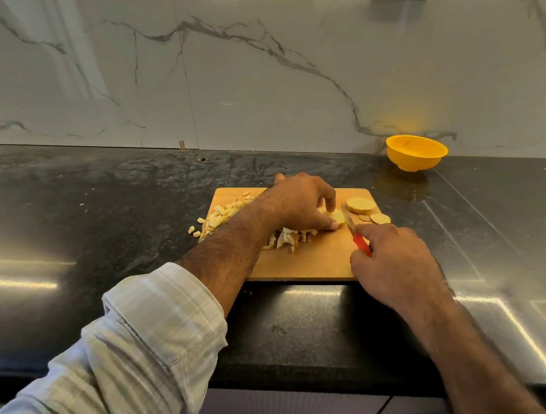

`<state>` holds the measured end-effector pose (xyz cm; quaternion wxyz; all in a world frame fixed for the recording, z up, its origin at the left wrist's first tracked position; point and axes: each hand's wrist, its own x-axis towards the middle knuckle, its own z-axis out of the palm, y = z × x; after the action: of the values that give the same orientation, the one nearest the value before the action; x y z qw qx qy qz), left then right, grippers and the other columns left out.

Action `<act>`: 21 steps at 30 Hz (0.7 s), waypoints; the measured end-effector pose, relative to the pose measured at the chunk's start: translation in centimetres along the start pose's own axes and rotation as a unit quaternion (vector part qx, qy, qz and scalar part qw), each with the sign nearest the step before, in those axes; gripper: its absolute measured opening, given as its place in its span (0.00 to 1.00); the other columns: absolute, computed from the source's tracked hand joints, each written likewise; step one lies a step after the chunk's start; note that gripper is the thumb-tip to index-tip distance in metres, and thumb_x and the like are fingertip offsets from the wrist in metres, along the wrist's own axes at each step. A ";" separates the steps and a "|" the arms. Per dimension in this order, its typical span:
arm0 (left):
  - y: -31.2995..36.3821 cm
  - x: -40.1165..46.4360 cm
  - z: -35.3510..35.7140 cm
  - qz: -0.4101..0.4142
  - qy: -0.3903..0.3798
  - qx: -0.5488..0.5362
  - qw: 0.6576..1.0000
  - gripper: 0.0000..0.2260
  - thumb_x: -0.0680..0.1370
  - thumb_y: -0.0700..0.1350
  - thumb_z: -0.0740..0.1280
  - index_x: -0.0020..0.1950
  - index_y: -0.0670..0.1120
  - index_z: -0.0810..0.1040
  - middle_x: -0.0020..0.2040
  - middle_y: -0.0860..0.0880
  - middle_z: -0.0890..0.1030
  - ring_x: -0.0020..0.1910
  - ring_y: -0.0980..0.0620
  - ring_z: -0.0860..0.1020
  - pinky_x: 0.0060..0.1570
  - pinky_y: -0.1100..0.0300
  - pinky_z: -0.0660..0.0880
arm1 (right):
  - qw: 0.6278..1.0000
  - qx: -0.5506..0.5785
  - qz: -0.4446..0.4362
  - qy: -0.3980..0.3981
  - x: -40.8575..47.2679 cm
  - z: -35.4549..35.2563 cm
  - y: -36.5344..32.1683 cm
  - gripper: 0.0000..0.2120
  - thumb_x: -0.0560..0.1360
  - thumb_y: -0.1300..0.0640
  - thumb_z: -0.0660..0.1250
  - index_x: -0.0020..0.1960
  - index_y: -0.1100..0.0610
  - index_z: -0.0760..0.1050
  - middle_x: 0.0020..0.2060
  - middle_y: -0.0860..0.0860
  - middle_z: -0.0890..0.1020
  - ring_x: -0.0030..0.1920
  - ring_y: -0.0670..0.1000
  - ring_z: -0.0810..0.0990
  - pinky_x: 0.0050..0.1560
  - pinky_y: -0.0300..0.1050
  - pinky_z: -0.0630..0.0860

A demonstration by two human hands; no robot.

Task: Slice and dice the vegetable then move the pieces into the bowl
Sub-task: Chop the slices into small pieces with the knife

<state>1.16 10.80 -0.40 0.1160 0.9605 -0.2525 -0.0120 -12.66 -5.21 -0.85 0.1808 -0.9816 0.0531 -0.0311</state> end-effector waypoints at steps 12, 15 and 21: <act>0.4 0.2 0.1 0.007 -0.016 -0.048 0.999 0.13 0.80 0.55 0.74 0.62 0.52 0.85 0.67 0.54 0.79 0.67 0.51 0.75 0.73 0.39 0.68 | 0.999 -0.026 0.000 -0.029 -0.4 0.1 -1.2 0.21 0.79 0.51 0.66 0.71 0.48 0.73 0.54 0.49 0.76 0.54 0.51 0.76 0.51 0.47 0.78; 0.5 0.2 -0.1 0.012 -0.026 -0.071 0.997 0.14 0.81 0.52 0.74 0.64 0.49 0.85 0.65 0.51 0.81 0.63 0.52 0.77 0.61 0.55 0.75 | 1.000 -0.014 0.001 -0.023 -0.3 0.3 -1.2 0.21 0.79 0.52 0.66 0.72 0.49 0.74 0.54 0.48 0.77 0.54 0.50 0.76 0.50 0.46 0.77; 0.5 0.1 -0.3 0.019 -0.026 -0.076 0.997 0.12 0.81 0.49 0.74 0.63 0.49 0.86 0.63 0.51 0.83 0.60 0.54 0.78 0.57 0.59 0.74 | 1.000 -0.015 -0.014 -0.016 0.9 0.8 -1.1 0.18 0.79 0.54 0.66 0.69 0.49 0.77 0.53 0.48 0.79 0.51 0.50 0.76 0.47 0.44 0.74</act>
<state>1.04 10.43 -0.04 0.1827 0.9431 -0.2724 -0.0539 -11.64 -4.04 -1.14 0.1663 -0.9852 0.0373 -0.0174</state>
